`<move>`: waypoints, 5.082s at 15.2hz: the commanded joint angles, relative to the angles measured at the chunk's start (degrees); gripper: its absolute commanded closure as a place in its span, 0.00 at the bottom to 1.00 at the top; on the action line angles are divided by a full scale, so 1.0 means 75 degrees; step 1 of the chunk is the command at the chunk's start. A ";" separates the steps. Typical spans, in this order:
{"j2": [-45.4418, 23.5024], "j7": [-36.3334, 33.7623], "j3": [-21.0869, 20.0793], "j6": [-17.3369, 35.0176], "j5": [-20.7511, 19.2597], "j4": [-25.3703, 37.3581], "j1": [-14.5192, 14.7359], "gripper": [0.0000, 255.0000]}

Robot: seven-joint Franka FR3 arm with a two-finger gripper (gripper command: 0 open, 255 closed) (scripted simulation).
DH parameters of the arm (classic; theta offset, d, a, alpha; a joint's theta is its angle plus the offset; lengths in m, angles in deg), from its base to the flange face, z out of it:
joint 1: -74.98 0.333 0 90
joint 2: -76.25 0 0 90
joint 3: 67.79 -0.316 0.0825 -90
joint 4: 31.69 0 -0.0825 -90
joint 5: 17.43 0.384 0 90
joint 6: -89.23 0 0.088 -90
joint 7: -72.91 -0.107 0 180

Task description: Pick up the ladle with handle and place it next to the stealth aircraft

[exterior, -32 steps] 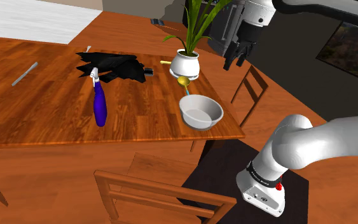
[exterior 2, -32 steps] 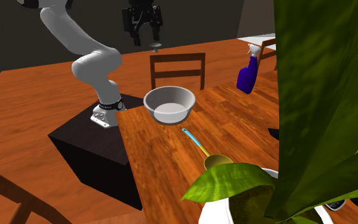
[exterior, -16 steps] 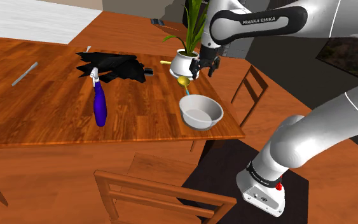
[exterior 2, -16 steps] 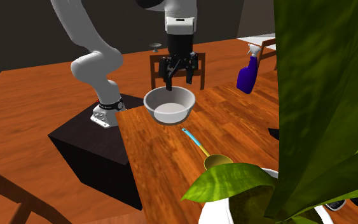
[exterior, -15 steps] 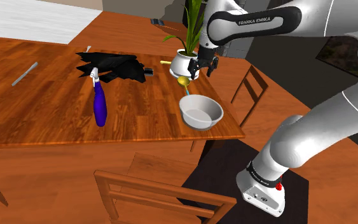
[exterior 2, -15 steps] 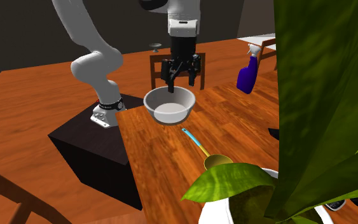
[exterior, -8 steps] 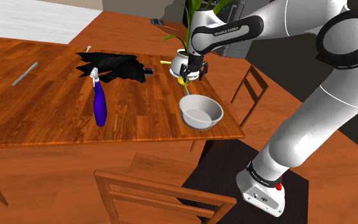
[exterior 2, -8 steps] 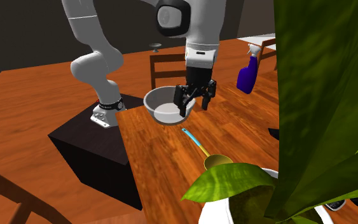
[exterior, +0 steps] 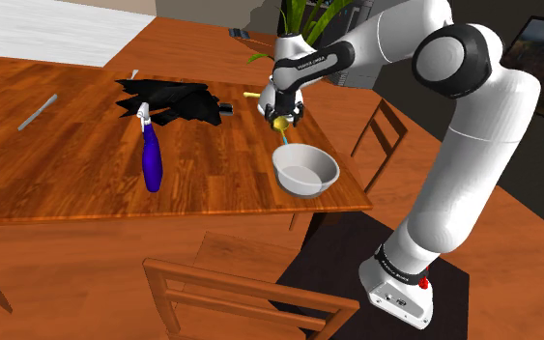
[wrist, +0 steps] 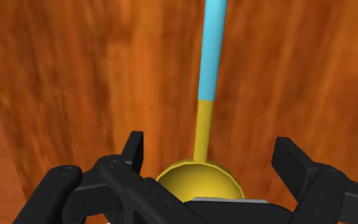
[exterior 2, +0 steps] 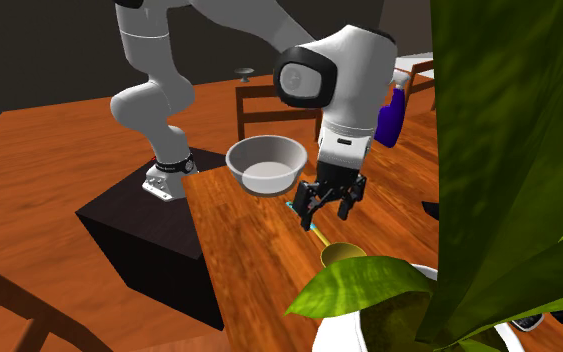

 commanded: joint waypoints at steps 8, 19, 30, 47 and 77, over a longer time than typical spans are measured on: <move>-0.0682 -0.0071 0.0087 0.0711 -0.0033 -0.0029 -0.0120 0.00; -0.0677 -0.0069 0.0088 0.0713 -0.0033 -0.0036 -0.0121 1.00; -0.0428 0.0008 0.0081 0.0276 -0.0006 0.0158 -0.0110 1.00; 0.0190 0.0274 0.0064 -0.1272 0.0075 0.1107 -0.0078 1.00; -0.2201 -0.0660 -0.0362 -0.2610 0.0211 0.4634 0.0650 1.00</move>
